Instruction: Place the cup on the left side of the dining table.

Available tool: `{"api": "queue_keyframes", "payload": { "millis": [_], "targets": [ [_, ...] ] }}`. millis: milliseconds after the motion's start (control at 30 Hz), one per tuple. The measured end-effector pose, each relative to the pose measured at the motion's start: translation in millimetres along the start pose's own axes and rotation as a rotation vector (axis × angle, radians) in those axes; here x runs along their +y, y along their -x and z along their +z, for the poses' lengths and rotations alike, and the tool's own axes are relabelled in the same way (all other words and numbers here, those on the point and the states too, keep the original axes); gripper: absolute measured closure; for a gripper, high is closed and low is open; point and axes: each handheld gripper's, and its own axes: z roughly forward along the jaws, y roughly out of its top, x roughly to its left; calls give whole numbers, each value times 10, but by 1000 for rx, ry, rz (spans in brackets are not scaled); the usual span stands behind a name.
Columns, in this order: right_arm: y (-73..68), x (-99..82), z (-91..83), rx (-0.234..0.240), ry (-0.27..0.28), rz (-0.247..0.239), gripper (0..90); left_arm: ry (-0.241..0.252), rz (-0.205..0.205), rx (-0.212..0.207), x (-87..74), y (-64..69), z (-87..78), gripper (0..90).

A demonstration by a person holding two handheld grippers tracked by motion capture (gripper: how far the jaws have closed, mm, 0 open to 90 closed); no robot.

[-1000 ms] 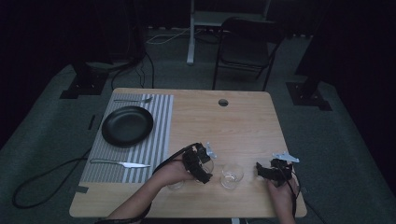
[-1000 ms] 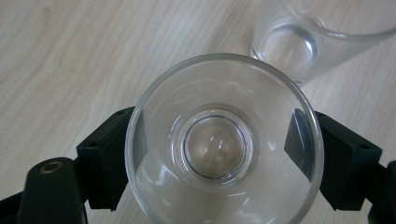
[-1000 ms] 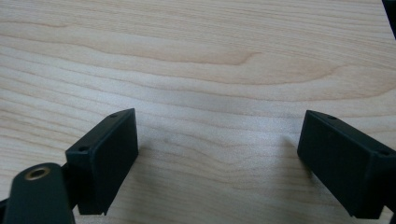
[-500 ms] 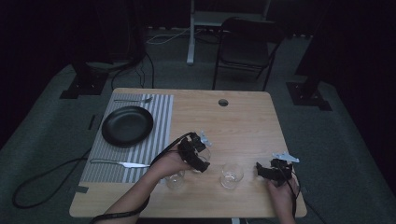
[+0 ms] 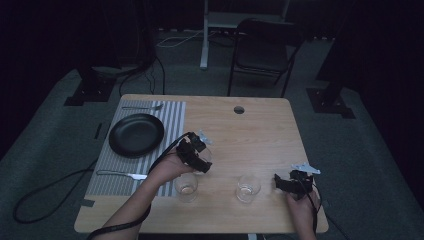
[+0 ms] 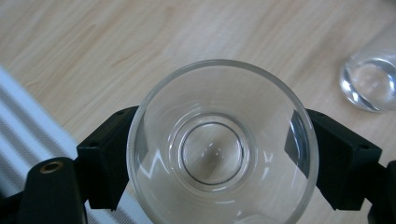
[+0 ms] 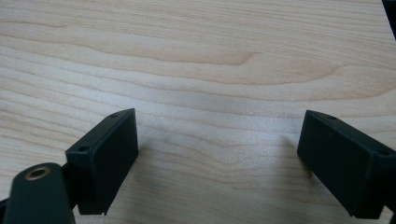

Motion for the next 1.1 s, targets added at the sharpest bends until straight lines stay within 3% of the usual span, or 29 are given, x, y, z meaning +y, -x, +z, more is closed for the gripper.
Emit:
{"api": "queue_keyframes", "payload": {
  "millis": [233,600,1100],
  "targets": [
    [-1,0,0,0,0,1,119,17,-62,27,-125,-220,-129,187],
    [-1,0,0,0,0,1,119,-11,-133,88,-403,-517,-239,187],
    [-1,0,0,0,0,2,119,-23,-246,118,-768,-893,-289,187]
  ]
}}
